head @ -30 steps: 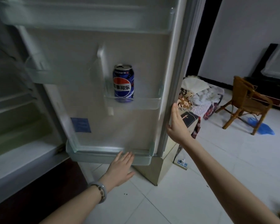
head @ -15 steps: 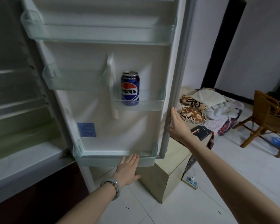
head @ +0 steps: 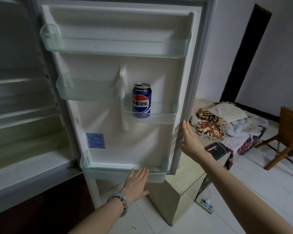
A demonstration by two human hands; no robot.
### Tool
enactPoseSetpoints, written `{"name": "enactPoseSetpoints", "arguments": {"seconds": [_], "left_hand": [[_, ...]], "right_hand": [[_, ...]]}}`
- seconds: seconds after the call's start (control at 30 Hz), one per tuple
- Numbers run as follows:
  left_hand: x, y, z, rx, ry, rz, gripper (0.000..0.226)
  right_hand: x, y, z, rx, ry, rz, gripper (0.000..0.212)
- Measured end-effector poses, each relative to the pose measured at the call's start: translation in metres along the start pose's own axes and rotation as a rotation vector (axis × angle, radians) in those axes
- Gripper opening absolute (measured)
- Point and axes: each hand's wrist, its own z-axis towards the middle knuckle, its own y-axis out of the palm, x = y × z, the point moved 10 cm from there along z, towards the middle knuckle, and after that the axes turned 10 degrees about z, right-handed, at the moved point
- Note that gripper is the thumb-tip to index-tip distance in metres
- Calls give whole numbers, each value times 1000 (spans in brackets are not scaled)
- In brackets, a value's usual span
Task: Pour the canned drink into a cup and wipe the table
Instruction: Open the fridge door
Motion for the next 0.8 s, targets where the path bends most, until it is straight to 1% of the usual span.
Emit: {"name": "enactPoseSetpoints", "arguments": {"seconds": [0.13,0.2,0.3,0.37,0.47,0.53,0.6,0.63,0.67,0.7,0.8], "left_hand": [[-7,-6,-6,-13,-4,-58,79],[-16,-23,-13,-1,-18,-147,77],[-38,-71,-27,80,-19,-332,59],[-55,-118,-44,197,-3,-395,47],[-85,-198,-77,423,0,-529,34],[-109,-249,-97,605,0,-635,28],[-132,-289,-110,796,-7,-668,35],[-142,-303,-111,858,-26,-673,41],[-152,-312,-106,879,-66,-684,47],[-159,-316,-97,857,-111,-708,53],[-172,-310,-54,690,-177,-853,74]], "right_hand": [[-2,-7,-6,-19,-19,-28,81],[-4,-18,-7,12,-22,-20,77],[-20,-49,-7,120,-42,29,72],[-42,-75,-9,198,-87,50,70],[-84,-110,-17,308,-194,93,67],[-113,-124,-22,327,-256,154,65],[-137,-125,-20,285,-284,198,64],[-146,-122,-16,249,-288,215,65],[-154,-116,-12,206,-285,239,66],[-160,-109,-8,164,-275,271,66],[-168,-85,11,66,-210,372,68]]}}
